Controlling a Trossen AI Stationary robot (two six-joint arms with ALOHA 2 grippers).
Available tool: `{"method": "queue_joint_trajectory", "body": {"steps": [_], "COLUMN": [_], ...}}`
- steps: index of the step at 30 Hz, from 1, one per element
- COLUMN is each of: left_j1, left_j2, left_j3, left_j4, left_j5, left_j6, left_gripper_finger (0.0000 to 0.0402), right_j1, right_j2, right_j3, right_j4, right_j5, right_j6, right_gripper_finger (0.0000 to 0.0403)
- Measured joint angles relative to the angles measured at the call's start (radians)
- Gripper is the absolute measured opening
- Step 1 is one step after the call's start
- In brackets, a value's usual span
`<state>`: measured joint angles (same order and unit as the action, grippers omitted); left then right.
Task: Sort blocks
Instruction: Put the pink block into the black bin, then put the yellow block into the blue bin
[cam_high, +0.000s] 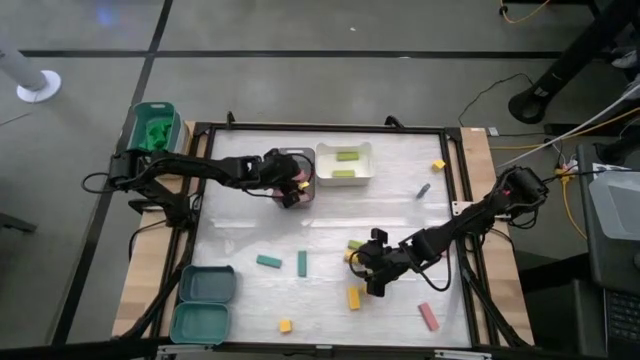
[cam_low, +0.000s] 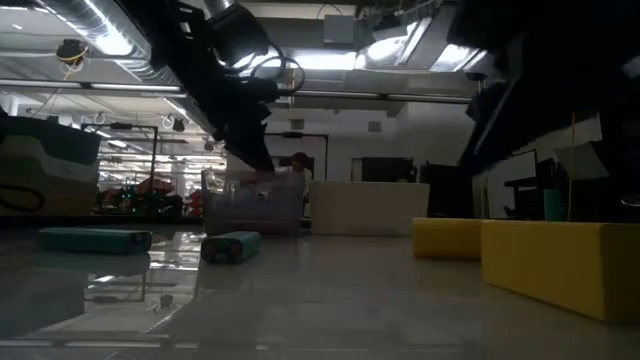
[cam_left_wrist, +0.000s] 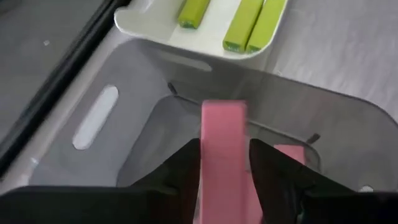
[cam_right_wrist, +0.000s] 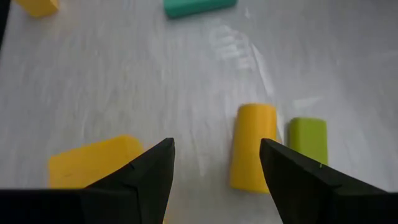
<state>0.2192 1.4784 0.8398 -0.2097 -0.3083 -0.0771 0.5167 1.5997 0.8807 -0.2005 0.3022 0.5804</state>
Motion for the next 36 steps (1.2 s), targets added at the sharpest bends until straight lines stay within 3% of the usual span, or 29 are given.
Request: {"method": "queue_joint_trajectory", "body": {"steps": [7, 11, 21, 25, 30, 36], "left_j1": [-0.001, -0.003, -0.047, -0.097, -0.177, -0.285], "left_j2": [0.000, 0.000, 0.000, 0.000, 0.000, 0.000], "left_j3": [0.000, 0.000, 0.000, 0.000, 0.000, 0.000], "left_j4": [0.002, 0.002, 0.012, 0.020, 0.058, 0.133], "left_j5": [0.000, 0.001, 0.017, 0.072, 0.179, 0.202], "left_j6": [-0.058, -0.054, -0.047, -0.047, -0.056, -0.058], "left_gripper_finger": [0.0167, 0.0184, 0.0173, 0.0164, 0.0155, 0.0155], "right_j1": [0.000, 0.000, 0.000, 0.000, 0.001, -0.001], "right_j2": [0.001, 0.024, 0.135, 0.167, 0.177, 0.180], "right_j3": [-0.074, -0.082, -0.082, -0.081, -0.081, -0.082], "right_j4": [0.099, 0.101, 0.133, 0.158, 0.175, 0.264], "right_j5": [0.005, 0.070, 0.100, 0.109, 0.134, 0.132], "right_j6": [0.022, 0.043, 0.073, 0.074, 0.071, 0.067], "right_gripper_finger": [0.0236, 0.0236, 0.0234, 0.0206, 0.0135, 0.0130]}}
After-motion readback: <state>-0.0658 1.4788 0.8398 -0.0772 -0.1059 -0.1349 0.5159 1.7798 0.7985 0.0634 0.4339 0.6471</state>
